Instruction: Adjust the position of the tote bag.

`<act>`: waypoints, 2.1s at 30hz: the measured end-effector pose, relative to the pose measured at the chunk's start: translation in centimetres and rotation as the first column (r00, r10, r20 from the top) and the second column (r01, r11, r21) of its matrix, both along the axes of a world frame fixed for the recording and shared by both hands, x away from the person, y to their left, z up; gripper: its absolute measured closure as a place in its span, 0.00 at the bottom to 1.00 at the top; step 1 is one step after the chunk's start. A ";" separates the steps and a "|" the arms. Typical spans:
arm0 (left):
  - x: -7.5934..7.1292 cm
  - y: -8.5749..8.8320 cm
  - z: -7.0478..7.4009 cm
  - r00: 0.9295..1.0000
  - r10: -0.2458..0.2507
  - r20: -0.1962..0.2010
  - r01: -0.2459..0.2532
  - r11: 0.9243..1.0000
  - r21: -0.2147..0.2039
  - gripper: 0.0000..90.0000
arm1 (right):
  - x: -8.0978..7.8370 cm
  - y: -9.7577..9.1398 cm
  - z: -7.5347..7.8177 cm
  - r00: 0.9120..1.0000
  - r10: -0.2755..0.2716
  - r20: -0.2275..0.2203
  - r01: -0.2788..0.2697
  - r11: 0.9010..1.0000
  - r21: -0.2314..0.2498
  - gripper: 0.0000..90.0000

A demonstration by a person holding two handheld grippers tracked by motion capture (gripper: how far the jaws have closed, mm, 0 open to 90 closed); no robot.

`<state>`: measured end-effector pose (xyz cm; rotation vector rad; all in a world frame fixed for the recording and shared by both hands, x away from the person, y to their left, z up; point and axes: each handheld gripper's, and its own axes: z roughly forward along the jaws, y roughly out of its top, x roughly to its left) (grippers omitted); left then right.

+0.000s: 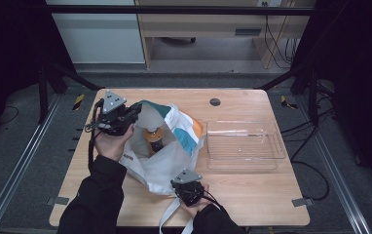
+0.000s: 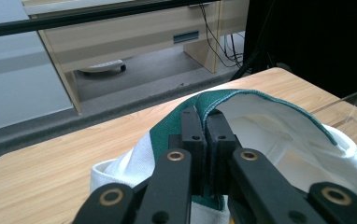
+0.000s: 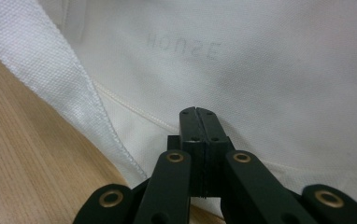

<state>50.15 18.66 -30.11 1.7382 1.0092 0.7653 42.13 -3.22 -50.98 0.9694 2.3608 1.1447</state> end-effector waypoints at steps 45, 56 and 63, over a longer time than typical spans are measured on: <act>8.1 -0.9 -3.9 0.988 0.103 -0.118 -0.099 0.994 0.041 0.98 | -0.1 0.3 0.0 1.000 0.015 0.003 -0.015 1.000 -0.001 1.00; 9.4 -0.8 -6.1 0.979 0.110 -0.170 -0.103 0.993 0.054 0.98 | -0.1 0.3 0.0 1.000 0.018 0.002 -0.018 1.000 -0.004 1.00; 9.8 -0.2 -6.9 0.974 0.114 -0.195 -0.106 0.993 0.052 0.98 | -0.1 0.4 0.0 1.000 0.015 -0.002 -0.015 1.000 -0.002 1.00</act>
